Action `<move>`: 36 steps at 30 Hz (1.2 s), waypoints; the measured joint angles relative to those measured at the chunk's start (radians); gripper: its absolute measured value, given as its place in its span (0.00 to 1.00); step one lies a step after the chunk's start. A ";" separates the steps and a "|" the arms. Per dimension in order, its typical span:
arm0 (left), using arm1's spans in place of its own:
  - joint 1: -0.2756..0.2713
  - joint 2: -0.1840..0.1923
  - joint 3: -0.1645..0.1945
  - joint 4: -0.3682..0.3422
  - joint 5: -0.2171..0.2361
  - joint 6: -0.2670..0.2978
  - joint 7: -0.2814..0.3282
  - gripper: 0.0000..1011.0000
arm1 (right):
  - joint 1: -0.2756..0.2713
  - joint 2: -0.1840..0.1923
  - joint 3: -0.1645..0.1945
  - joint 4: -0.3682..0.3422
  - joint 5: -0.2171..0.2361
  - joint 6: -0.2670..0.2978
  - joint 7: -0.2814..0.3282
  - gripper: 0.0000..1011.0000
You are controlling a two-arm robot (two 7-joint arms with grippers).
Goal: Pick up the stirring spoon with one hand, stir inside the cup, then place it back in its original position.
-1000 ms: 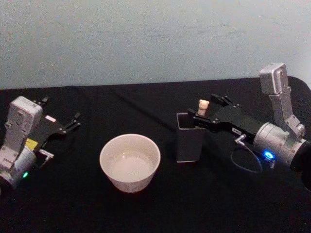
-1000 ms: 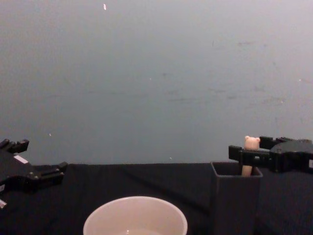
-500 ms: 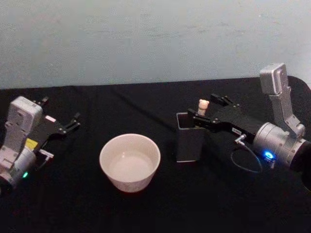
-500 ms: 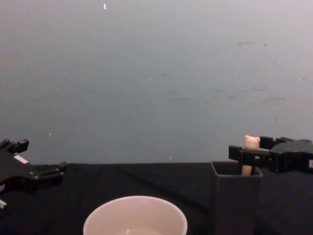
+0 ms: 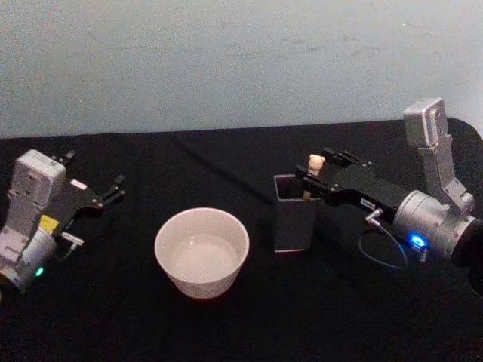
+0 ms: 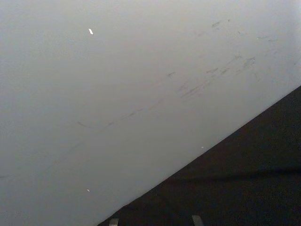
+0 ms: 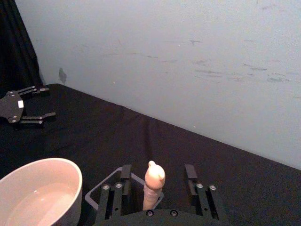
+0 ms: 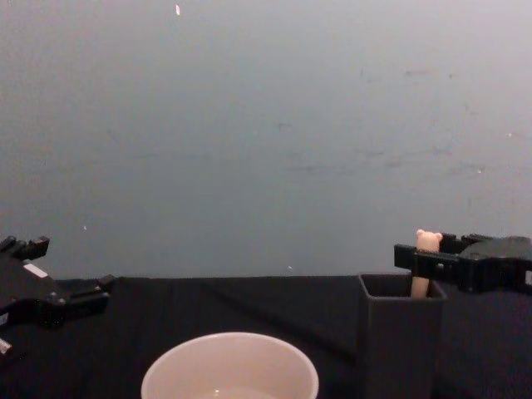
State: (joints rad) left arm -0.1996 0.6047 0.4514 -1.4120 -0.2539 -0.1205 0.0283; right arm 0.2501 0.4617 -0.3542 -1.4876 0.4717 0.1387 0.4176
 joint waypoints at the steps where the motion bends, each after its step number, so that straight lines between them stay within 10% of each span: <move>1: 0.000 0.000 0.000 0.000 0.000 0.000 0.000 0.99 | 0.000 0.000 0.000 0.000 0.000 0.000 0.000 0.70; 16: 0.000 0.000 0.000 0.000 0.000 0.000 0.000 0.99 | 0.000 0.000 0.000 -0.001 0.000 -0.001 0.000 0.22; 36: 0.000 0.000 0.000 0.000 0.000 0.000 0.000 0.99 | 0.000 0.000 0.000 -0.001 0.000 -0.001 0.000 0.22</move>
State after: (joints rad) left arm -0.1995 0.6047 0.4514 -1.4120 -0.2539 -0.1206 0.0283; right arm 0.2501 0.4617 -0.3542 -1.4881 0.4717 0.1382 0.4176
